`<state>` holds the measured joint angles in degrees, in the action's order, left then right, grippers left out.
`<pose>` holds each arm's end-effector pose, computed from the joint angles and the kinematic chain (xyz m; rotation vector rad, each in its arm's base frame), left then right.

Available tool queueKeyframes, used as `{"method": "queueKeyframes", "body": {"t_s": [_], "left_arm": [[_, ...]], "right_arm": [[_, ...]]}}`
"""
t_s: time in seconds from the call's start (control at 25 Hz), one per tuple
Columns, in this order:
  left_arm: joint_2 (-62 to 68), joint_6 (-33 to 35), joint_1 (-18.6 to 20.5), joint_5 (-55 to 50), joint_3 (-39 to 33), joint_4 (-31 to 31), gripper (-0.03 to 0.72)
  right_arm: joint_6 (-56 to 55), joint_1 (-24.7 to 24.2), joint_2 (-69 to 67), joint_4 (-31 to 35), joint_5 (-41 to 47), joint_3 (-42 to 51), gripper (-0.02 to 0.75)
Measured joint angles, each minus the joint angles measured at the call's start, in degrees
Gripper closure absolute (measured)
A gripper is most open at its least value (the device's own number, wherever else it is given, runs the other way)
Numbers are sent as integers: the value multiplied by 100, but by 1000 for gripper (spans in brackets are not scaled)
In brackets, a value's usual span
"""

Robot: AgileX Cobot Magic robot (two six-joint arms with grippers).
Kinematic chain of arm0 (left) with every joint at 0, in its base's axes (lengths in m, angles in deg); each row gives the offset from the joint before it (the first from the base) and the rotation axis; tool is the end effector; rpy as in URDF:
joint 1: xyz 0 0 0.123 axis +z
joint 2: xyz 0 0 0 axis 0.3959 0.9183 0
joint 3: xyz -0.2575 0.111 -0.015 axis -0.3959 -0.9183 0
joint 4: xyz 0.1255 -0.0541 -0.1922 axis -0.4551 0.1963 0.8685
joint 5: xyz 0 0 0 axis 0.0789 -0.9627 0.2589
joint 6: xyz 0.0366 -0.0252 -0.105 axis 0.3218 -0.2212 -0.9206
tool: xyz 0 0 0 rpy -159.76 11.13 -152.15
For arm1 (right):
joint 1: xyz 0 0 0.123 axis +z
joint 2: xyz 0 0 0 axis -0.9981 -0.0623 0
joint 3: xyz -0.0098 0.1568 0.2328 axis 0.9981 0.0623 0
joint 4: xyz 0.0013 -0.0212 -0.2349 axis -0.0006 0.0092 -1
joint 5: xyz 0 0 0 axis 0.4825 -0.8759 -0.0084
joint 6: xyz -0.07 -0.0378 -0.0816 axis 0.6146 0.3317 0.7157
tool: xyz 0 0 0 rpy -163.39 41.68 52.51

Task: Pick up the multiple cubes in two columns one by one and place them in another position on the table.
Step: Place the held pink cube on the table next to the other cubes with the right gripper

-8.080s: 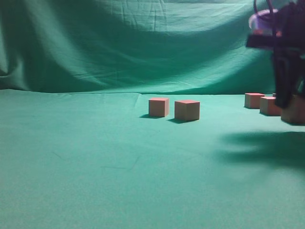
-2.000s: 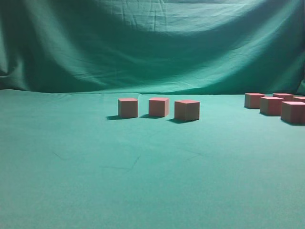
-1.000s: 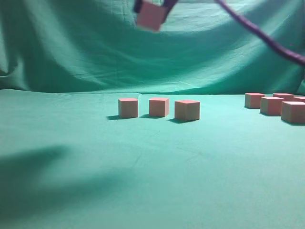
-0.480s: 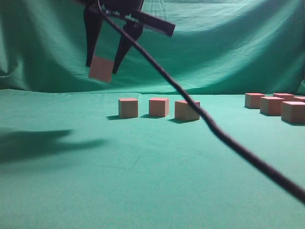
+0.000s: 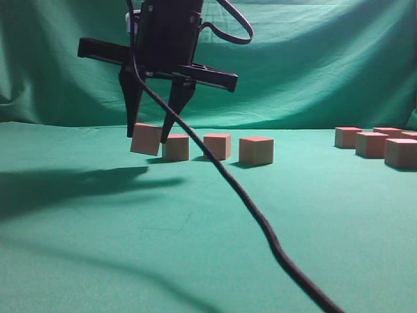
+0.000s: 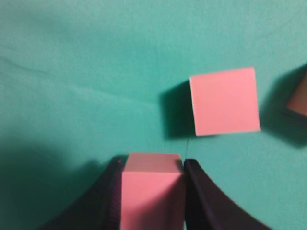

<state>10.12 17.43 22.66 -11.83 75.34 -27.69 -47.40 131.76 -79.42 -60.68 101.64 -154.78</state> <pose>0.0631 -0.0033 0.1711 -0.0529 1.8361 -0.0900 0.3237 0.3371 0.1730 -0.3394 2.8965 0.3536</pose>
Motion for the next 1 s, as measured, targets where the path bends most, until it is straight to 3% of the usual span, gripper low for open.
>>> {"method": "queueKeyframes", "body": {"t_s": [1.0], "left_arm": [[0, 0, 0, 0, 0, 0, 688]], "right_arm": [[-37, 0, -197, -149, -167, -31, 478]]}}
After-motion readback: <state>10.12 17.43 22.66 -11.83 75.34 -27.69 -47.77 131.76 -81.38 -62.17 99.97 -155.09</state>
